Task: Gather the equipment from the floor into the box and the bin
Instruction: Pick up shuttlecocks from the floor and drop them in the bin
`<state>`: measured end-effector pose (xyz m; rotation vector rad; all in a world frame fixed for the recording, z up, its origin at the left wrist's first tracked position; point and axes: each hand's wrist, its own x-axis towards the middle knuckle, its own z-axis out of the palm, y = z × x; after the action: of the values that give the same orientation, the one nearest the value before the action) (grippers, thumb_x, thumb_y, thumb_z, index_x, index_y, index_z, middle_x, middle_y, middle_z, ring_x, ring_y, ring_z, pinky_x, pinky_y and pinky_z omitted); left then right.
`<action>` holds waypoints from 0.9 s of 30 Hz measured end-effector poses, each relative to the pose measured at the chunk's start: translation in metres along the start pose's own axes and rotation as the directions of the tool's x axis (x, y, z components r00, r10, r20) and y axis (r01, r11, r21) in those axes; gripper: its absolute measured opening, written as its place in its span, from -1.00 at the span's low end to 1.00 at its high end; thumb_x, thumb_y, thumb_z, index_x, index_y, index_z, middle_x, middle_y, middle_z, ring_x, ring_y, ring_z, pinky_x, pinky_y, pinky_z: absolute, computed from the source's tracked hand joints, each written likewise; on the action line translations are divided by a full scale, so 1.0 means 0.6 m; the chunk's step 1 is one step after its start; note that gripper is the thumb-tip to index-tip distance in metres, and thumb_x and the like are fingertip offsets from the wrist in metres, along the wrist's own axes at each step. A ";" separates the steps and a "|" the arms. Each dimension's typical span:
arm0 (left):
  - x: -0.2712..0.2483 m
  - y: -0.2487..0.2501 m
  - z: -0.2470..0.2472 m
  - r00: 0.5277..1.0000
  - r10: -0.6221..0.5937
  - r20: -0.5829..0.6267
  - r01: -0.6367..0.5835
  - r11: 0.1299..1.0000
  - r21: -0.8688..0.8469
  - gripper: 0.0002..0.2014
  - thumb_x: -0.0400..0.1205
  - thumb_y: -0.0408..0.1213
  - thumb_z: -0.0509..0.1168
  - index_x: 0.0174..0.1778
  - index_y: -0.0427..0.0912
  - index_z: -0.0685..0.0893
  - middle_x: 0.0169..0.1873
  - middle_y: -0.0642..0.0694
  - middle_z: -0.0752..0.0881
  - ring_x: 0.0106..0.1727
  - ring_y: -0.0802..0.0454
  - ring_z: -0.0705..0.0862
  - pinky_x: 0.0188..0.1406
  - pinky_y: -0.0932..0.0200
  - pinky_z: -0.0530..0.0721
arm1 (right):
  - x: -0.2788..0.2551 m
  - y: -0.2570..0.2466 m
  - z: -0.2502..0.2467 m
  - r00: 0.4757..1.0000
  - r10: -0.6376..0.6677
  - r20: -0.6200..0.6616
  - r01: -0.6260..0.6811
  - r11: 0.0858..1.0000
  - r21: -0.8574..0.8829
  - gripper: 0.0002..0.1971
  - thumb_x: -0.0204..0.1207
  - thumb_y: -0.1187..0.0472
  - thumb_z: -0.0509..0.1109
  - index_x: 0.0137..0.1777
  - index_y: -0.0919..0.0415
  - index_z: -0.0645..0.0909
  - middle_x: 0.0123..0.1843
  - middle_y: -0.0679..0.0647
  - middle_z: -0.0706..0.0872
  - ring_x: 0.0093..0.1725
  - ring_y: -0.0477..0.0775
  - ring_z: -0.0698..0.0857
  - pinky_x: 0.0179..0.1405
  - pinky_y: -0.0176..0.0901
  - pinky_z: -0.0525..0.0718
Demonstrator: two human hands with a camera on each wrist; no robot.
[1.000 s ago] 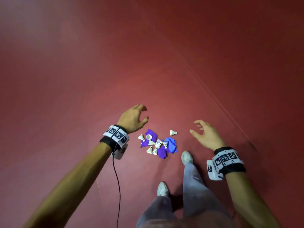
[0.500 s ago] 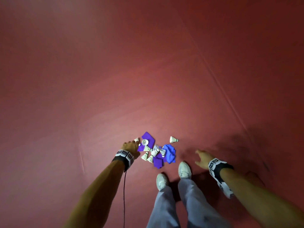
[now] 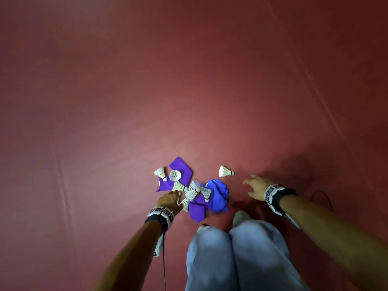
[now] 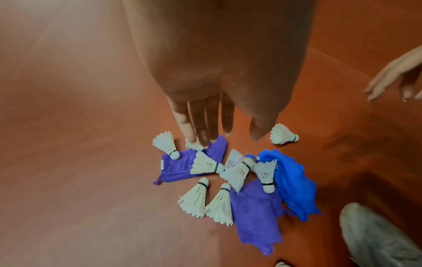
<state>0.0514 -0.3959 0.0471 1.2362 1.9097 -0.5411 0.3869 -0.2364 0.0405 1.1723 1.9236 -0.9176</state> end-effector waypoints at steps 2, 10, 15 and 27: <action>0.069 -0.018 0.054 1.000 0.031 -0.001 -0.031 0.999 -0.029 -0.54 0.72 0.09 0.29 0.44 -0.10 0.57 0.31 -0.21 0.74 0.30 -0.27 0.72 0.17 -0.07 0.68 | 0.070 0.004 0.025 0.999 -0.030 0.010 0.031 0.999 -0.038 -0.43 0.65 0.02 0.43 0.67 -0.14 0.46 0.83 0.24 0.12 0.72 0.20 0.41 0.67 -0.11 0.35; 0.240 -0.031 0.169 0.994 0.105 0.010 -0.105 0.993 -0.063 -0.33 0.62 0.23 0.41 0.49 -0.16 0.50 0.37 -0.22 0.68 0.37 -0.25 0.67 0.24 -0.03 0.61 | 0.261 0.021 0.091 0.989 -0.144 0.020 0.146 0.979 -0.143 -0.41 0.61 0.03 0.47 0.65 -0.15 0.50 0.84 0.07 0.07 0.65 0.15 0.50 0.59 -0.12 0.48; 0.263 -0.040 0.193 0.995 0.095 0.039 -0.095 0.995 -0.021 -0.45 0.59 0.09 0.46 0.44 -0.09 0.62 0.39 -0.14 0.70 0.40 -0.19 0.67 0.29 0.04 0.61 | 0.299 0.018 0.123 0.984 -0.179 -0.015 0.174 0.969 -0.174 -0.33 0.56 0.06 0.48 0.69 -0.15 0.44 0.78 -0.02 0.19 0.55 0.14 0.58 0.49 -0.10 0.57; 0.180 -0.006 0.172 0.998 0.060 -0.021 -0.062 0.990 -0.123 -0.66 0.68 -0.20 0.34 0.30 -0.31 0.64 0.20 -0.36 0.74 0.21 -0.35 0.73 0.07 -0.06 0.66 | 0.171 -0.009 0.091 0.956 -0.149 -0.253 0.104 0.977 -0.186 -0.82 0.55 0.22 0.44 0.12 0.05 0.61 0.17 0.11 0.52 0.09 0.25 0.71 -0.10 -0.01 0.55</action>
<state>0.0637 -0.4085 -0.1014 1.2185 1.8833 -0.3757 0.3569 -0.2403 -0.0718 1.1256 2.2668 -0.6696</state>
